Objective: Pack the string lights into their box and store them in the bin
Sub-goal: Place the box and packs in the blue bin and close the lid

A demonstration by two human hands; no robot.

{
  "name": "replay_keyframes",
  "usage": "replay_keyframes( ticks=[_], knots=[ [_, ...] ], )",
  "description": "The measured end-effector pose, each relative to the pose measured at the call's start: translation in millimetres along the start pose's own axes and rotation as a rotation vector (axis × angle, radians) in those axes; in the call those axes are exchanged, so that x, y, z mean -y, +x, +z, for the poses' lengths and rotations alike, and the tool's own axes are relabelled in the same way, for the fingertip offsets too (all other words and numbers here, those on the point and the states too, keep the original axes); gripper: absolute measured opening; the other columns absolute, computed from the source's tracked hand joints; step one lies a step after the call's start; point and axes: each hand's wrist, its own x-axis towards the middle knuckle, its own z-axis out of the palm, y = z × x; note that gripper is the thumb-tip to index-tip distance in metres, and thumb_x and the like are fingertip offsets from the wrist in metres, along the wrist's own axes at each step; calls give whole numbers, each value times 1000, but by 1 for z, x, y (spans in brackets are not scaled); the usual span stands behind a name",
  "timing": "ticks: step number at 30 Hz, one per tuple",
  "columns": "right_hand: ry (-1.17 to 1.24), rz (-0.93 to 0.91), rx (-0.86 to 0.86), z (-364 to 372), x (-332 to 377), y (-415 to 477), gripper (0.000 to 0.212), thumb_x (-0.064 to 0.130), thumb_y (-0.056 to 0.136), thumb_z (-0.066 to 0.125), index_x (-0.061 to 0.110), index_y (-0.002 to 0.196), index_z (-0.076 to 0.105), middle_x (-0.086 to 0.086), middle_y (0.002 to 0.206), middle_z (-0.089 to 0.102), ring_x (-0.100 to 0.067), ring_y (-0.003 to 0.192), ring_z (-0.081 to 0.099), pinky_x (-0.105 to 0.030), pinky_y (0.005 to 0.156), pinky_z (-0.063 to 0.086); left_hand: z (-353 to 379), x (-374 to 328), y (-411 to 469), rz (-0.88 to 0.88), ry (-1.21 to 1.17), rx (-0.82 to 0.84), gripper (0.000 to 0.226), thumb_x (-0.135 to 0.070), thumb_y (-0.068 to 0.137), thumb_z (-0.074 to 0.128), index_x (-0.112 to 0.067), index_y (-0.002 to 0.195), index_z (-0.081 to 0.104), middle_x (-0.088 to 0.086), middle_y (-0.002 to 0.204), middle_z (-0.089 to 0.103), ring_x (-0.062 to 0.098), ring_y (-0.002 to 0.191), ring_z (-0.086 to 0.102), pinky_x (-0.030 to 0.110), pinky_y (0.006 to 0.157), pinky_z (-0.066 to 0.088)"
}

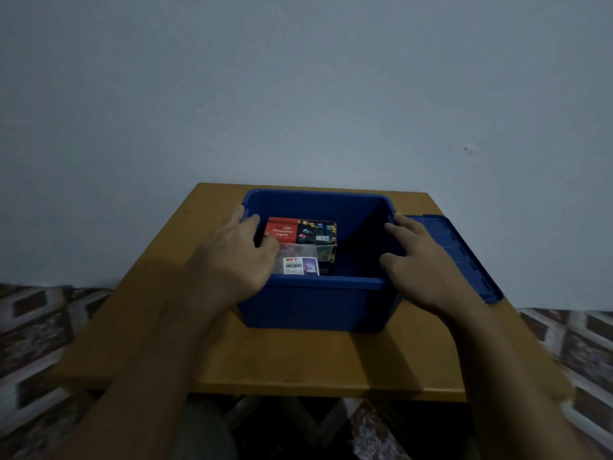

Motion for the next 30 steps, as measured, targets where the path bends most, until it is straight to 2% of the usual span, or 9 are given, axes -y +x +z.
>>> replay_keyframes(
  ticks=[4, 8, 12, 14, 17, 22, 30],
  knots=[
    [11, 3, -6, 0, 0, -16, 63, 17, 97, 50, 20, 156, 30, 14, 166, 12, -11, 150, 19, -37, 120, 27, -3, 0, -20, 12, -7, -33, 51, -45, 102, 42, -20, 147, 44, -2, 165, 20, 19, 144, 32, 31, 106, 33],
    [32, 11, -5, 0, 2, -29, 63, 15, 96, 50, 20, 156, 32, 15, 166, 14, -10, 150, 18, -40, 121, 27, -5, -1, -38, 16, -47, -57, 39, -41, 103, 44, -20, 135, 53, -2, 164, 25, 19, 140, 36, 24, 92, 29],
    [30, 15, -2, 0, 2, -40, 63, 17, 96, 50, 22, 156, 31, 16, 165, 13, -10, 150, 18, -38, 120, 28, -8, -1, -49, -10, -62, -47, 45, -43, 103, 44, -26, 145, 48, -3, 165, 20, 20, 146, 30, 33, 109, 30],
    [26, 17, -4, 0, 3, -45, 63, 17, 96, 51, 23, 156, 32, 17, 165, 13, -9, 150, 18, -38, 119, 29, -10, -1, -53, -26, -71, -44, 47, -43, 102, 45, -26, 147, 46, -4, 166, 20, 20, 146, 29, 34, 111, 29],
    [16, 16, -8, 0, 5, -49, 63, 17, 96, 51, 22, 156, 32, 17, 165, 13, -9, 150, 18, -37, 119, 29, -12, -2, -57, -32, -70, -47, 44, -42, 102, 45, -26, 143, 49, -4, 165, 22, 20, 144, 32, 33, 109, 31],
    [27, 11, -3, 0, 6, -51, 63, 17, 96, 50, 22, 156, 32, 17, 165, 13, -10, 150, 18, -40, 120, 29, -14, -5, -60, -23, -64, -54, 33, -39, 103, 46, -23, 129, 58, -2, 162, 28, 21, 138, 38, 28, 95, 31],
    [119, 12, -3, 2, 4, -51, 61, 14, 97, 50, 23, 155, 33, 18, 164, 14, -9, 149, 18, -39, 120, 29, -13, -1, -59, -24, -51, -44, 41, -45, 101, 46, -26, 137, 54, -4, 164, 24, 19, 144, 33, 33, 105, 34]
  ],
)
